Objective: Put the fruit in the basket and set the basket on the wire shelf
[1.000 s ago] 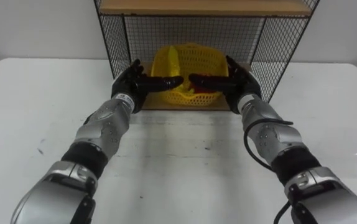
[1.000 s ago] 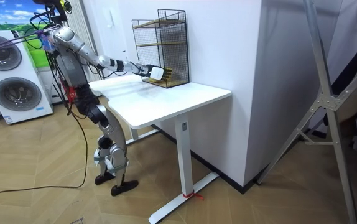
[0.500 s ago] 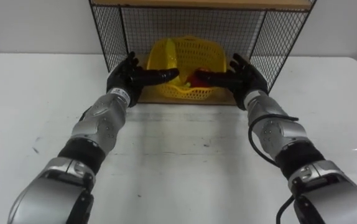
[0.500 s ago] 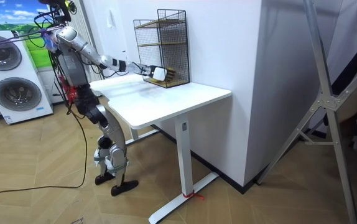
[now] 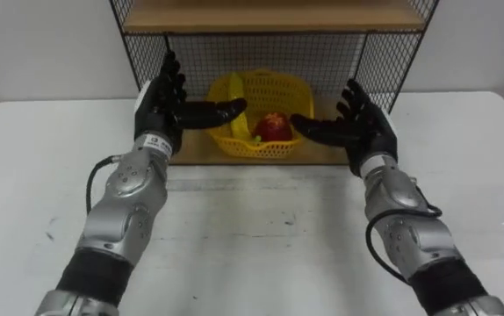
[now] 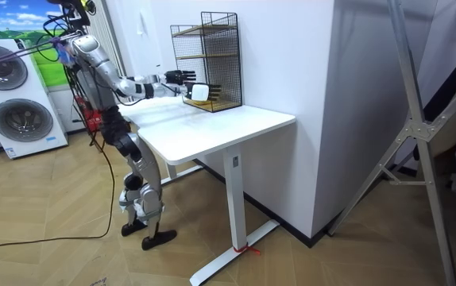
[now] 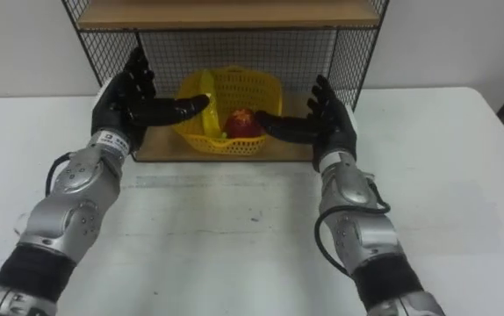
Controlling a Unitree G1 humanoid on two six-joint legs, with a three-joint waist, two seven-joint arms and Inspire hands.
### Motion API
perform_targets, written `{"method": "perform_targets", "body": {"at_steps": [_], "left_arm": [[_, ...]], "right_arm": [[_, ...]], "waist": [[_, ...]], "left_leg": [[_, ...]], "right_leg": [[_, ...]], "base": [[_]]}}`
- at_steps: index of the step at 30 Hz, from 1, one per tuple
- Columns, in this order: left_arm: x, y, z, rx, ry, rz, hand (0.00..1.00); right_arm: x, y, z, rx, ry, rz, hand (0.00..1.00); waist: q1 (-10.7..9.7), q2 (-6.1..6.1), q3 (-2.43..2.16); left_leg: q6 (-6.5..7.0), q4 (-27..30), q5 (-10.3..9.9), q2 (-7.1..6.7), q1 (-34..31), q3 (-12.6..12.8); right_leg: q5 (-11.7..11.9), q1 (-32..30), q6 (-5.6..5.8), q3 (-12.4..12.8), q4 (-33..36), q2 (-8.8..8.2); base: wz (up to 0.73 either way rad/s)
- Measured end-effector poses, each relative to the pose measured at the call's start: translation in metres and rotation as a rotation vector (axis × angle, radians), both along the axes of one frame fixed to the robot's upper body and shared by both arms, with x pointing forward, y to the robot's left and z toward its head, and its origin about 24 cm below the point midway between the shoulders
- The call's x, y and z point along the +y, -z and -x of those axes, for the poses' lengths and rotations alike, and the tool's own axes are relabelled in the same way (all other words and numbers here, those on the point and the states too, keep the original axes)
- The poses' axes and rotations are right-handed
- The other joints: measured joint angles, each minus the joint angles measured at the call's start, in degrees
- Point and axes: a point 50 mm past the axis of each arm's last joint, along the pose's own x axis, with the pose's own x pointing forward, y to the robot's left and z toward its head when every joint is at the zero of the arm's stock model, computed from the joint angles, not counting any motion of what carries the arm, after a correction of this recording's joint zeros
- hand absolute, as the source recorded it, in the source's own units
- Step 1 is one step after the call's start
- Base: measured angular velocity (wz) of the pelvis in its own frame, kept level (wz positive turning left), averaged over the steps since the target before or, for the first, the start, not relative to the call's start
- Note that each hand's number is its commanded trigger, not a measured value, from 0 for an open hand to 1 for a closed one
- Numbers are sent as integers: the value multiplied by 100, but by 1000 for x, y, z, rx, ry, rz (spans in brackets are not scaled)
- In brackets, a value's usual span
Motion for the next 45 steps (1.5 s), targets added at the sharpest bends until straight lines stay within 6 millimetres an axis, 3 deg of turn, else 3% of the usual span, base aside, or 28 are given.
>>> {"method": "perform_targets", "body": {"at_steps": [3,5,18,21,29,31,34,37,41,45], "left_arm": [[1,-6,11,-49,5,-24,0],[2,-6,19,-64,7,-16,0],[5,1,60,-90,40,6,0],[9,14,74,-48,69,1,0],[20,47,112,79,75,8,0],[23,48,118,83,62,7,0],[32,43,121,42,18,-3,0],[48,29,120,-31,-47,-72,0],[81,-9,130,-232,-256,-177,0],[117,-46,144,-395,-554,-302,0]], "right_arm": [[0,0,12,-25,-13,18,0],[-1,-1,19,-46,-21,40,0],[-2,-16,55,-153,-58,41,0],[-8,-23,65,-189,-64,33,0],[-16,-14,91,-163,-100,119,0],[-19,-16,92,-173,-89,136,0],[-26,-19,100,-202,-57,165,0],[-38,-23,109,-222,32,190,0],[-72,-44,121,-330,264,281,0],[-106,-73,134,-463,532,361,0]], "waist": [[-40,-101,-65],[-22,-127,-79],[4,-27,-56],[-6,-25,-58],[-45,-43,-60],[-19,-85,-55],[6,-162,-58],[40,-239,-93],[57,-194,-84],[227,-143,-78]], "left_leg": [[-1,-86,25,4,28,-2],[1,-113,33,11,119,5],[35,-451,51,17,347,39],[41,-473,55,23,343,121],[52,-429,59,-6,299,236],[71,-435,70,-30,221,321],[88,-455,83,-41,193,329],[70,-444,94,-40,189,303],[66,-476,98,-11,189,259],[59,-568,102,0,162,198]], "right_leg": [[17,61,13,-59,-150,-2],[43,163,25,-50,-191,16],[91,327,88,27,-373,67],[91,283,89,78,-366,67],[76,92,113,194,-131,51],[76,-39,113,271,-46,64],[74,-62,112,274,-64,60],[73,-45,109,318,-98,80],[103,26,112,311,-267,133],[105,16,110,273,-370,158]], "base": [[9],[0],[-1],[-10],[-8],[-19],[-6],[0],[2],[3]]}}
